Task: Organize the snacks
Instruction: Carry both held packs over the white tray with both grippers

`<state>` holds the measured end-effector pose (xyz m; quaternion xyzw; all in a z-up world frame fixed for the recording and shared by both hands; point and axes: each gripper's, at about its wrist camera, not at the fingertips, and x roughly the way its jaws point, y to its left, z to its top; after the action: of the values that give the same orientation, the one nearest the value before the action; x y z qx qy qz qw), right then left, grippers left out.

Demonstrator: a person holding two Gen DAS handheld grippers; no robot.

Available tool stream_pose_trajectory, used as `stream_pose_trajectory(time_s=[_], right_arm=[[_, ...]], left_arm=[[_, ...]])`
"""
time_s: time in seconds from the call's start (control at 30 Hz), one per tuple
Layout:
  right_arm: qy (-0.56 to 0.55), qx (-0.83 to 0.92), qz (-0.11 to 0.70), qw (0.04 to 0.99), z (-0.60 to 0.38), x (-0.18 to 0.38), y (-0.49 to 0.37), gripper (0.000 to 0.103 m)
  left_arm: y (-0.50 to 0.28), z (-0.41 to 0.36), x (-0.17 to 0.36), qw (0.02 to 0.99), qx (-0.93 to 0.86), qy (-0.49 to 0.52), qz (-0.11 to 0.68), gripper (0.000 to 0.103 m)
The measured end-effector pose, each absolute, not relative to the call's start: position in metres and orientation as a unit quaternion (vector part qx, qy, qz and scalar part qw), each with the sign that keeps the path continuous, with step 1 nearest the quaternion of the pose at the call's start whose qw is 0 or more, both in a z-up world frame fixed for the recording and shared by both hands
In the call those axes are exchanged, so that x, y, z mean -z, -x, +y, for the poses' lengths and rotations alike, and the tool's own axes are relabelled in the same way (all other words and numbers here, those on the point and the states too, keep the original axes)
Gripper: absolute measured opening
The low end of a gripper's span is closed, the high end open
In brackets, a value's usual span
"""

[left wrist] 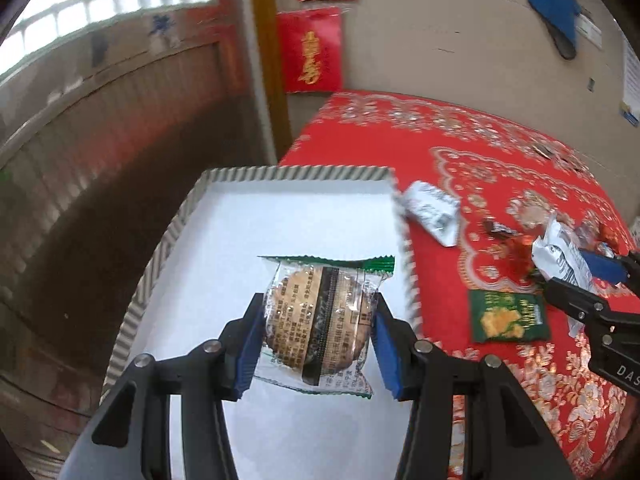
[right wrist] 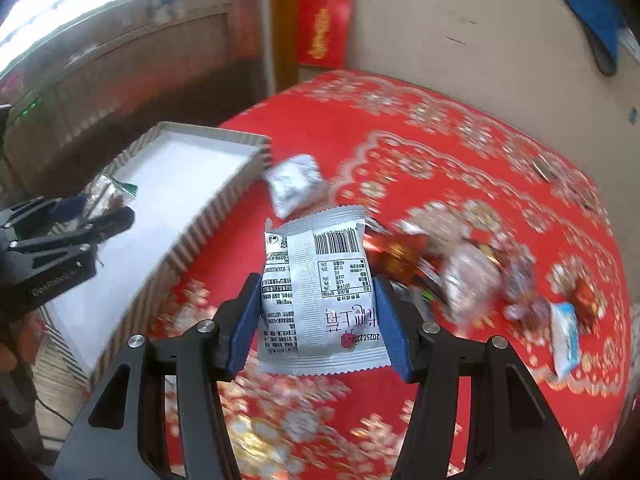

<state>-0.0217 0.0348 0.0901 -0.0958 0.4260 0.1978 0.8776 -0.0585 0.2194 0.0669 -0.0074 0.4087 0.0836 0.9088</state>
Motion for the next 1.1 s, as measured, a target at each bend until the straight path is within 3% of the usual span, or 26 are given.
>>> stream_pose_trajectory(time_s=[0.5, 1.1], right_arm=[[0.147, -0.274, 0.416, 0.855, 0.136, -0.092, 0.008, 0.055], [0.182, -0.306, 0.432, 0.828, 0.198, -0.072, -0.005, 0.055]], left_arm=[[0.077, 0.291, -0.048, 0.894, -0.153, 0.067, 0.417, 0.053], [0.091, 0.306, -0.034, 0.892, -0.166, 0.084, 0.412, 0.053]])
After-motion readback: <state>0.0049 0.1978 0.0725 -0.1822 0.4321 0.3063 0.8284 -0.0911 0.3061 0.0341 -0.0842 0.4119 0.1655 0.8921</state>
